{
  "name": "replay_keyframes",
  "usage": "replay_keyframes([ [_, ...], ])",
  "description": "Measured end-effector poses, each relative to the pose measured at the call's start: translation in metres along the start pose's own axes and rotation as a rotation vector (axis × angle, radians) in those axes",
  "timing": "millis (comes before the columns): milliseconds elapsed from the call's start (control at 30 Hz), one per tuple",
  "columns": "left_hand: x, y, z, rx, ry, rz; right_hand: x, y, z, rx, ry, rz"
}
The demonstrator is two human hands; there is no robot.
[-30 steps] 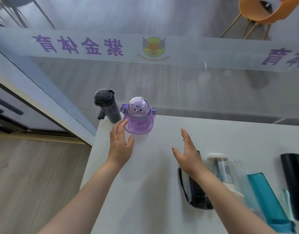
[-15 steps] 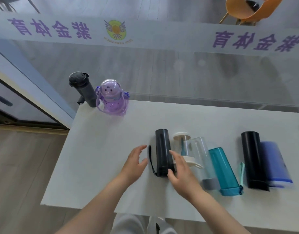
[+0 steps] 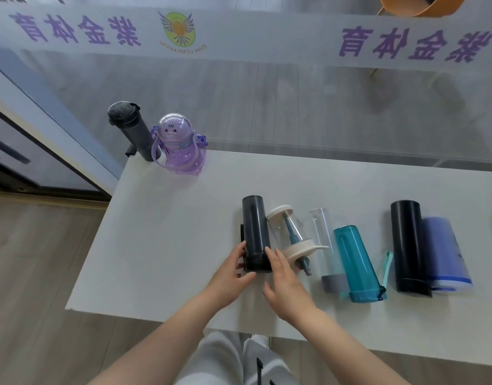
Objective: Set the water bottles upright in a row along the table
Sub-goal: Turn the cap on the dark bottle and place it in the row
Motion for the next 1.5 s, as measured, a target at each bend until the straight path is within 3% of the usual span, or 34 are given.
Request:
replay_keyframes([
  [133,-0.002,-0.001,0.005,0.026,0.021,0.015,0.002,0.005,0.004,0.088,-0.029,0.027],
  [433,-0.021,0.009,-0.009,0.045,0.043,0.084,-0.010,-0.001,-0.003,0.229,0.080,-0.004],
  [767,-0.043,0.041,-0.036,0.049,0.216,0.231,-0.018,-0.030,-0.040,0.232,0.141,-0.083],
  [1033,-0.039,0.064,-0.045,0.117,0.225,0.335,-0.004,-0.056,-0.061,0.507,0.185,0.019],
  [1267,-0.027,0.070,-0.048,0.170,0.279,0.345,0.015,-0.070,-0.075,0.629,0.097,0.084],
  [1367,-0.020,0.074,-0.050,0.161,0.315,0.356,0.023,-0.070,-0.079,0.590,0.088,0.072],
  [1500,-0.011,0.078,-0.057,0.134,0.261,0.342,0.028,-0.060,-0.081,0.337,0.164,-0.008],
])
Point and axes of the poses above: each hand's wrist, its own x-axis towards the middle knuckle, its own z-axis out of the palm, y = z × x, the point moved 2 cm from there along x, towards the middle knuckle, and after that the axes turned 6 degrees about z, right-handed, at the moved point
